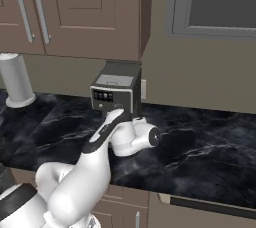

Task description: Pick up the brewed coffee from the coffee machine and place it next to the breakfast plate on the dining counter.

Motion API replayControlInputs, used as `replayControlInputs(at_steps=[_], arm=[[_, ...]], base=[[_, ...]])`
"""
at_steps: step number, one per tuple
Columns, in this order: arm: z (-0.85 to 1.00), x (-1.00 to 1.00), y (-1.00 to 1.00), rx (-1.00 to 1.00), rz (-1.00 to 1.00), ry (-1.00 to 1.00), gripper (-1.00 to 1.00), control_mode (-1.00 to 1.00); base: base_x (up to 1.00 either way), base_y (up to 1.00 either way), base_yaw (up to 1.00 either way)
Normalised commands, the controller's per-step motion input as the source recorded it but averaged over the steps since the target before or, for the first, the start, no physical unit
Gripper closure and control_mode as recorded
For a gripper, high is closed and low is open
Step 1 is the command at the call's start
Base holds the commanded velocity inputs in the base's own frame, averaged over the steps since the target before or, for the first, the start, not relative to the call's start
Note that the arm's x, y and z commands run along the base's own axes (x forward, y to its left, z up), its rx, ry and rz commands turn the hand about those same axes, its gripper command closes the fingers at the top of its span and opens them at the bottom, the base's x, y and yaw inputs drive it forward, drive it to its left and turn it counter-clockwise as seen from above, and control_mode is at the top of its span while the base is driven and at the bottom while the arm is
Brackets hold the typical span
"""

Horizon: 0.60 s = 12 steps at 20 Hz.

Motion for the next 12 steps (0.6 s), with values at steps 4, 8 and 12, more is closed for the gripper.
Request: replayControlInputs(at_steps=[4,8,12], arm=[[-0.2,0.39,0.0,0.02,0.0,0.0,-1.0,-1.0],[-0.28,0.34,0.0,0.0,0.0,0.0,-1.0,-1.0],[-0.25,0.29,0.0,0.02,0.0,0.0,-1.0,-1.0]], base=[[0.0,0.0,0.0],[0.0,0.0,0.0],[0.0,0.0,0.0]])
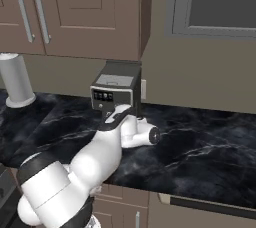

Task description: Pick up the brewed coffee from the coffee machine and place it next to the breakfast plate on the dining counter.

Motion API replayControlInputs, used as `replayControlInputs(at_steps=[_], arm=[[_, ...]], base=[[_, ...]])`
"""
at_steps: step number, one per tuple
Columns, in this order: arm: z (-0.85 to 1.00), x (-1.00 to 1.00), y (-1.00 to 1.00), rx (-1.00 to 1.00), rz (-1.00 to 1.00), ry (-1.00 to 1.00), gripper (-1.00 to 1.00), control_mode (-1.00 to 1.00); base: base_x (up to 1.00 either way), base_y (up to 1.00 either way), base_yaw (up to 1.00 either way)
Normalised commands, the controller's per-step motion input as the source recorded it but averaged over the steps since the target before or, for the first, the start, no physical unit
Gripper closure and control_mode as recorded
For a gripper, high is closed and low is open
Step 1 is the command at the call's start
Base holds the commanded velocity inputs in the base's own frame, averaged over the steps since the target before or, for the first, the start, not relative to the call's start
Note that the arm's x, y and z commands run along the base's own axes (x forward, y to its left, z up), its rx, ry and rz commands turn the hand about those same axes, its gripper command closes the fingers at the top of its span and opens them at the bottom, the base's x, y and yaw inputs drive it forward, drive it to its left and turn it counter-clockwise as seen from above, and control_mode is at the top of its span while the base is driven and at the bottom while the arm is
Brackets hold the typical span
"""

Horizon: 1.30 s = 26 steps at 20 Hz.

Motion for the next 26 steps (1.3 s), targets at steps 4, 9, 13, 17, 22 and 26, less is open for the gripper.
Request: replayControlInputs(at_steps=[4,9,13,17,22,26], arm=[[-0.2,0.29,-0.04,0.03,0.0,0.0,-1.0,-1.0],[-0.15,0.27,-0.01,0.01,0.0,0.0,-1.0,-1.0],[-0.13,0.25,0.0,0.0,0.0,0.0,1.0,-1.0],[-0.08,0.04,0.0,0.0,0.0,0.0,1.0,-1.0],[0.0,-0.16,0.0,0.0,0.01,0.0,1.0,-1.0],[0.0,-0.54,0.0,0.0,0.03,0.0,1.0,-1.0]], base=[[0.0,0.0,0.0],[0.0,0.0,0.0],[0.0,0.0,0.0],[0.0,0.0,0.0],[0.0,0.0,0.0],[0.0,0.0,0.0]])
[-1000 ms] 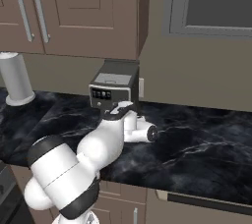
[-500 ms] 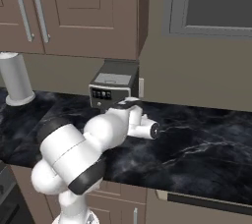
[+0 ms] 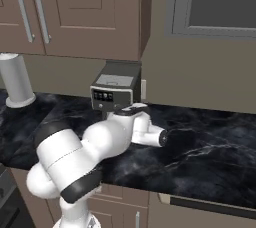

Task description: Pick up the brewed coffee from the coffee machine and place it next to the breakfast plate on the dining counter.

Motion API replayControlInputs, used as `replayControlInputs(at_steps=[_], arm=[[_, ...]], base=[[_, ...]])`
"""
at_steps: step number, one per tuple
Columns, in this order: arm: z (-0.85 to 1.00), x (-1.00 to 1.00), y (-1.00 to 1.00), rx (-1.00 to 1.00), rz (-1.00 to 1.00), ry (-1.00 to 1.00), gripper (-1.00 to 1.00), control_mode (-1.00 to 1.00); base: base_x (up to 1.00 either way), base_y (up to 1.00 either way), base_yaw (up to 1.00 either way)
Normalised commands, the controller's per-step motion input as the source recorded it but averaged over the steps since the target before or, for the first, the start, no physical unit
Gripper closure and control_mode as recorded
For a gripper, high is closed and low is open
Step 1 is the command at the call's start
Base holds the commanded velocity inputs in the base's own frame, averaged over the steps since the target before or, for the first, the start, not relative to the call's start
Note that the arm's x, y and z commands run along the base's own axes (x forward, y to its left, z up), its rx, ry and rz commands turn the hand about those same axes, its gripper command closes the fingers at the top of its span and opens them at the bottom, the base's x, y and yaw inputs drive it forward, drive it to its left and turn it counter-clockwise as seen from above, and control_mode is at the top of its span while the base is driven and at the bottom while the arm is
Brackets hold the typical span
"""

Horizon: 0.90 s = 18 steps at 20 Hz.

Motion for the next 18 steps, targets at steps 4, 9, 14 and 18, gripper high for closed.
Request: replayControlInputs(at_steps=[4,9,14,18], arm=[[0.02,-0.63,0.0,0.0,0.02,0.0,1.0,-1.0],[0.04,-0.77,-0.03,0.0,0.0,0.0,1.0,-1.0],[0.39,-0.88,-0.23,0.0,0.0,0.01,1.0,-1.0],[0.63,-0.86,-0.27,0.0,0.03,0.08,1.0,-1.0]], base=[[0.0,0.0,0.0],[0.0,0.0,0.0],[0.0,0.0,0.0],[0.0,0.0,0.0]])
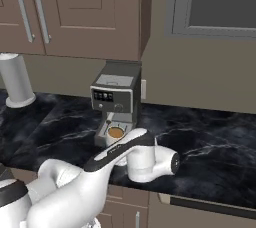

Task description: Pick up the brewed coffee from the coffee machine and place it next to the breakfast plate on the dining counter.

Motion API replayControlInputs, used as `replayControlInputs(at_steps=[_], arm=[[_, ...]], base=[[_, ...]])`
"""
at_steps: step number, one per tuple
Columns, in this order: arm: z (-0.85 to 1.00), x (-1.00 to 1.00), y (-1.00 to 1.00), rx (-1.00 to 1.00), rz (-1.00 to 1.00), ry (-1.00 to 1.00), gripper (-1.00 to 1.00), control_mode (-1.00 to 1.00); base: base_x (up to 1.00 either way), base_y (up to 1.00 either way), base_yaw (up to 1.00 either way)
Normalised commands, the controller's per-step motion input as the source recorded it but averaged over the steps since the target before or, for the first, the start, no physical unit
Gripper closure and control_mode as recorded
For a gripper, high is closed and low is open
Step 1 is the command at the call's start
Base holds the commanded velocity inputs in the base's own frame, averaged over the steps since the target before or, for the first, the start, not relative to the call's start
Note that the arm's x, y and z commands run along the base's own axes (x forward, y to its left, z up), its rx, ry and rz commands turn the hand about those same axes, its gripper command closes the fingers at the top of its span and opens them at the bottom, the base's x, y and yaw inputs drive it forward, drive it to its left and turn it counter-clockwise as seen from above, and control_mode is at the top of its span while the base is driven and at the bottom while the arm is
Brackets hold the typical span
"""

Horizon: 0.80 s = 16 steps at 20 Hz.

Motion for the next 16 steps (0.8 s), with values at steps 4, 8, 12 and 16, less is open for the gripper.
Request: replayControlInputs(at_steps=[4,8,12,16], arm=[[0.94,-0.83,-0.05,0.0,0.11,0.06,1.0,-1.0],[0.89,-0.48,0.18,0.0,0.17,0.05,1.0,-1.0],[0.63,-0.2,0.27,0.0,0.18,0.02,1.0,-1.0],[0.45,-0.02,0.07,0.0,0.15,0.0,1.0,-1.0]], base=[[0.0,0.0,0.0],[0.0,0.0,0.0],[0.0,0.0,0.0],[0.0,0.0,0.0]])
